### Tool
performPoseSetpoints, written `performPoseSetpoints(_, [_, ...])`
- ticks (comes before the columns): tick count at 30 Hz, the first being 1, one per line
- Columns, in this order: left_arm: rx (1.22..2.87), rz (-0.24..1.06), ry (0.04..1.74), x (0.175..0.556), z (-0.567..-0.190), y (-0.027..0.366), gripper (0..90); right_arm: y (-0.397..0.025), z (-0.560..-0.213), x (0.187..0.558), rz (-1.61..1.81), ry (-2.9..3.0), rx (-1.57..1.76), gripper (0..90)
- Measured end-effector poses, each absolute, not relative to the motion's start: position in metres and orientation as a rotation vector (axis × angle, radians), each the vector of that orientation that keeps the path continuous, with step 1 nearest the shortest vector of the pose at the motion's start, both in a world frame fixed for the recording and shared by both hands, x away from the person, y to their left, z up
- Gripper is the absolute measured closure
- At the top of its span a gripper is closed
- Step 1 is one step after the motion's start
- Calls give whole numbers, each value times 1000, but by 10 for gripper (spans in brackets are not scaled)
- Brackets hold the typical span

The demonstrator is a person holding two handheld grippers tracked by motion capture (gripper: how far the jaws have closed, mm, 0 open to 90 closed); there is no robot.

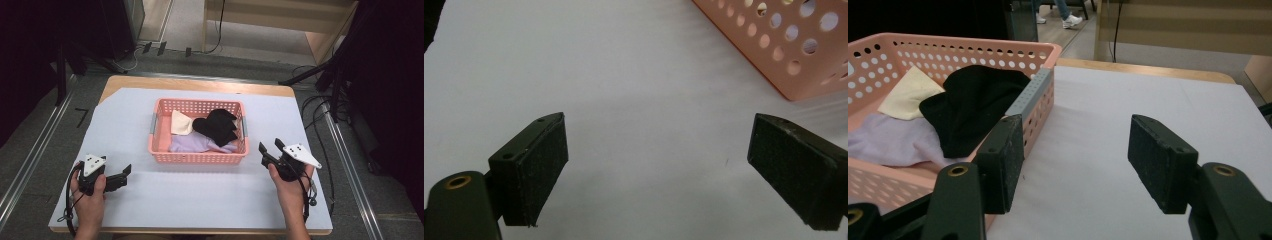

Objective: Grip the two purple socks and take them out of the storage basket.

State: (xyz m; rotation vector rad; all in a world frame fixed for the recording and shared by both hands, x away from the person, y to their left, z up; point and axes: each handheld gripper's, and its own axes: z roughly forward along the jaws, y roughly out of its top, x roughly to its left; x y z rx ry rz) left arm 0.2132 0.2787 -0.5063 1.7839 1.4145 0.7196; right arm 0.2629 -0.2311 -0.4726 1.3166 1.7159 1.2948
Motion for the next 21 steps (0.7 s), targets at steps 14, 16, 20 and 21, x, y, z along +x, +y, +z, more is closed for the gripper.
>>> performPoseSetpoints(14, [1778, 724, 1422, 213, -506, 279, 131, -193, -457, 282, 1320, 1766, 1268, 447])
performPoseSetpoints(16, [1786, 726, 1423, 213, -506, 278, 131, -186, -454, 284, 1333, 1782, 1274, 446])
performPoseSetpoints(20, [1787, 726, 1422, 213, -506, 278, 134, -170, -450, 289, 1331, 1813, 1232, 462])
performPoseSetpoints(21, [1791, 725, 1421, 213, -506, 279, 134, -170, -450, 289, 1331, 1813, 1232, 462])
